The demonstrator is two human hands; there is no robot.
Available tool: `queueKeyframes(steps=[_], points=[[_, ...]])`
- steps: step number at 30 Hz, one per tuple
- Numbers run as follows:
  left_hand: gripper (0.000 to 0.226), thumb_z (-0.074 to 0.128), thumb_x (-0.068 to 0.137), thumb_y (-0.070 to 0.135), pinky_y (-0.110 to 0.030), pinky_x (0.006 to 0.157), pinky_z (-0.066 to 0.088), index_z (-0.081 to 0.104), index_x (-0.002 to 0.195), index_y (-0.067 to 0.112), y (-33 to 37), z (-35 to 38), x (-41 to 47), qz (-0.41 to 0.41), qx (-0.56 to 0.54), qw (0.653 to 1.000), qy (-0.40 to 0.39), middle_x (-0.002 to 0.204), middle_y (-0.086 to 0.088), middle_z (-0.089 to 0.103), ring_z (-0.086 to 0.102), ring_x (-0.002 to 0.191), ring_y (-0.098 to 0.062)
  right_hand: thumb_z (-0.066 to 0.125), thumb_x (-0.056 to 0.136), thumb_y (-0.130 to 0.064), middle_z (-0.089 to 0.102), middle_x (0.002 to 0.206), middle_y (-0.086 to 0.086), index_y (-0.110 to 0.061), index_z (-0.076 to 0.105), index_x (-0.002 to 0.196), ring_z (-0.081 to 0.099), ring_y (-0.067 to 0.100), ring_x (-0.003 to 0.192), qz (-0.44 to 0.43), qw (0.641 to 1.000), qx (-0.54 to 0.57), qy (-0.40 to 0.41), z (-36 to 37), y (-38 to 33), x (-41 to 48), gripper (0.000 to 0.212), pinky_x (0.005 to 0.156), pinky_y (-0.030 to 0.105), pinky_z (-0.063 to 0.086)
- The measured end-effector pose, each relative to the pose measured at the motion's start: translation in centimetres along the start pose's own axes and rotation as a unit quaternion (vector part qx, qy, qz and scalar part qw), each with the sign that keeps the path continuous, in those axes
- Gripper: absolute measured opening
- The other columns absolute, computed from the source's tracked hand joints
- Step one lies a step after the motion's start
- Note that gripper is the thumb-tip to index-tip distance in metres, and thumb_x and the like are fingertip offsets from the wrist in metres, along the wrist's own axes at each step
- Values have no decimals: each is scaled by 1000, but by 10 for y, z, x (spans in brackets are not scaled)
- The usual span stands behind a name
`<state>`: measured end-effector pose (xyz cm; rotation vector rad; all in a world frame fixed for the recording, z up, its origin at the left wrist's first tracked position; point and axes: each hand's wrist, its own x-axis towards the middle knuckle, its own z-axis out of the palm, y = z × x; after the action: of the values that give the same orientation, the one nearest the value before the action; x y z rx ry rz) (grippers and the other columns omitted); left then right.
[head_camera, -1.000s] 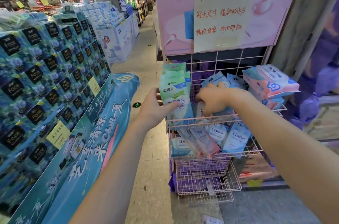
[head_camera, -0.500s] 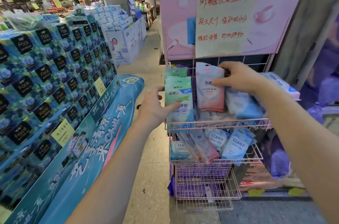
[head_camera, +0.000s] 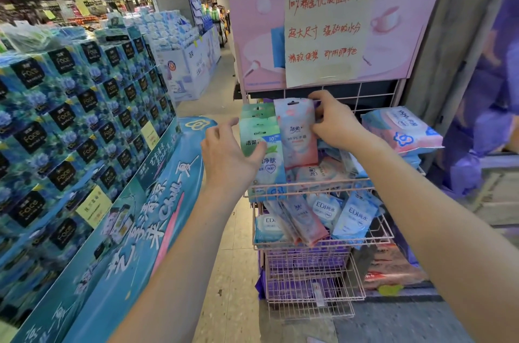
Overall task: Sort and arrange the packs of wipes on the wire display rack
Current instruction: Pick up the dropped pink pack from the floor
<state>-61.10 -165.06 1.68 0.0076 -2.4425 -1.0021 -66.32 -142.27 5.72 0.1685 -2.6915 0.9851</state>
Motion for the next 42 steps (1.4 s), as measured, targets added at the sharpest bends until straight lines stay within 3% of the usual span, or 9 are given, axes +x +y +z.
queueKeyframes(steps=[2,5,9,13,17,22,28,35,42], points=[[66,77,84,47,-31,103,29,52,139,21,7,-1,-4,28,0,999,40,135,-5,50,43,126,-27,60,85,-3,68,116,9,-18,39,147,63,30,107,4,1000,-9,5,3,1,1,67,84,28,41],[53,78,85,38,-31,104,33,59,131,21,18,-3,-9,78,-9,995,63,127,-4,54,49,119,-25,61,87,-4,64,108,2,-15,41,146,62,22,100,9,999,10,34,5,2,-6,63,83,28,44],[41,75,86,33,-42,104,44,63,123,23,24,3,-18,116,-31,993,21,118,2,57,55,112,-23,57,89,2,62,107,-5,-13,58,128,64,14,94,-9,993,74,88,-1,-3,-23,42,77,9,46],[32,69,85,33,-46,96,50,66,116,22,25,13,-35,159,-49,986,-2,113,4,61,60,101,-23,56,86,5,70,101,-4,-12,70,112,67,13,94,-37,990,100,97,7,-5,-60,34,91,22,53],[27,64,87,30,-46,90,53,69,111,21,29,28,-63,193,-42,978,-58,106,3,65,62,96,-23,57,88,1,73,112,-1,-12,70,120,68,15,104,-67,991,101,57,33,6,-109,37,97,25,51],[24,57,86,32,-41,82,50,70,103,21,22,49,-104,180,56,981,-38,95,0,70,66,91,-28,63,84,-2,52,151,13,-7,56,142,41,28,145,-143,989,-34,-7,61,40,-151,59,123,32,14],[29,56,86,35,-41,80,48,70,105,18,-6,66,-152,203,102,972,-65,99,-3,69,64,91,-29,58,84,-3,55,147,16,1,57,139,47,29,141,-165,981,-52,89,83,64,-206,54,120,44,33],[48,55,89,42,-47,102,46,59,133,23,-68,100,-214,139,201,916,-318,124,-5,66,61,118,-32,65,77,-9,67,129,14,-4,64,130,63,32,121,44,991,-111,-57,144,114,-285,53,104,40,50],[50,54,94,45,-47,105,44,55,137,20,-115,153,-283,118,269,840,-457,134,-10,61,56,126,-35,55,90,-15,64,120,12,-9,60,119,62,35,108,236,942,-135,-198,187,176,-344,31,76,36,48]])
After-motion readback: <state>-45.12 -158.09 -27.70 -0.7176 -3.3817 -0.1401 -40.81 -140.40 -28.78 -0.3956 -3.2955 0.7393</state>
